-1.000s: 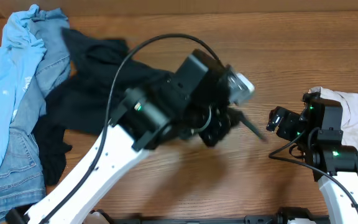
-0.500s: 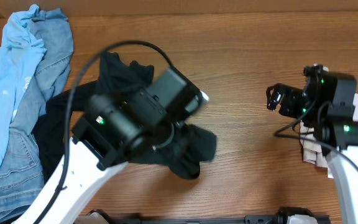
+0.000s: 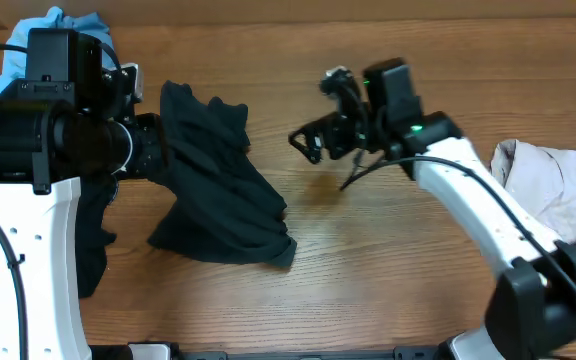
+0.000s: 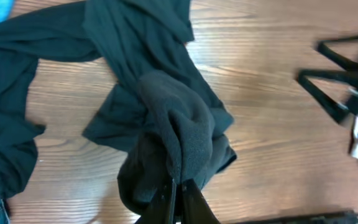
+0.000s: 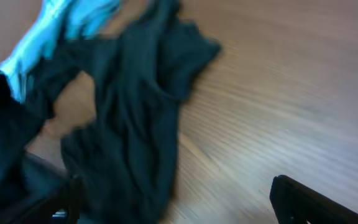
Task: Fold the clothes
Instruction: 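Lift the black t-shirt and reach the right gripper to grasp its other end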
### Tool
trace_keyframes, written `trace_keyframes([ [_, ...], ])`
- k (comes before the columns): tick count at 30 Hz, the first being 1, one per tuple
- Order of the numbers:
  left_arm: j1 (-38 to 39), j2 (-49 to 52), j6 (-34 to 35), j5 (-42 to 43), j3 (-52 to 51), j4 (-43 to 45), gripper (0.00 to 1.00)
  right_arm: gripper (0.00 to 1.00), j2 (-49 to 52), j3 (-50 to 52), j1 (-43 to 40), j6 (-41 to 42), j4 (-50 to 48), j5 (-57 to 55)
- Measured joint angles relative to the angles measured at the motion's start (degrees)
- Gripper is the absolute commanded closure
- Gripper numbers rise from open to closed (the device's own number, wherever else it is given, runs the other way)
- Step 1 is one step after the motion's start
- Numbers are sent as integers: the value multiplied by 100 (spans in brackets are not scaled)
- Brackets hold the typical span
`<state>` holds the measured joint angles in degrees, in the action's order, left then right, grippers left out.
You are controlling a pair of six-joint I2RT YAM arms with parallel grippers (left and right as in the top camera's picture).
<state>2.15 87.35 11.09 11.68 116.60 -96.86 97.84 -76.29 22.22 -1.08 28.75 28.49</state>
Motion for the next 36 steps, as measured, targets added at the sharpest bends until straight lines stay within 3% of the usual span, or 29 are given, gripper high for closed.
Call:
trace_keyframes([
  [7,-2,0,-79,9,0,-2,96,0,1355,-42,791,136,-2052,2],
  [18,0,0,-81,9,0,-2,96,0,2396,-44,1172,151,-3807,0],
  [20,0,0,-79,9,0,-4,96,7,2605,-44,1231,155,-4041,0],
  [23,-2,0,-79,9,0,-4,96,37,2863,-70,1248,173,-4304,4],
  [24,0,0,-81,9,0,-4,96,63,2986,-116,1261,186,-4358,-13],
  [25,-2,0,-81,9,0,-2,96,76,3034,-120,1270,223,-4380,-20],
  [27,-2,0,-81,9,0,0,96,87,3134,-127,1320,302,-4478,-24],
  [29,-2,0,-81,9,0,0,96,96,3134,-140,1353,437,-4553,-26],
  [34,-2,2,-81,7,0,-2,96,96,3110,-157,1163,654,-3982,-17],
  [36,0,0,-81,-87,0,33,96,96,2732,-164,734,695,-3067,-111],
])
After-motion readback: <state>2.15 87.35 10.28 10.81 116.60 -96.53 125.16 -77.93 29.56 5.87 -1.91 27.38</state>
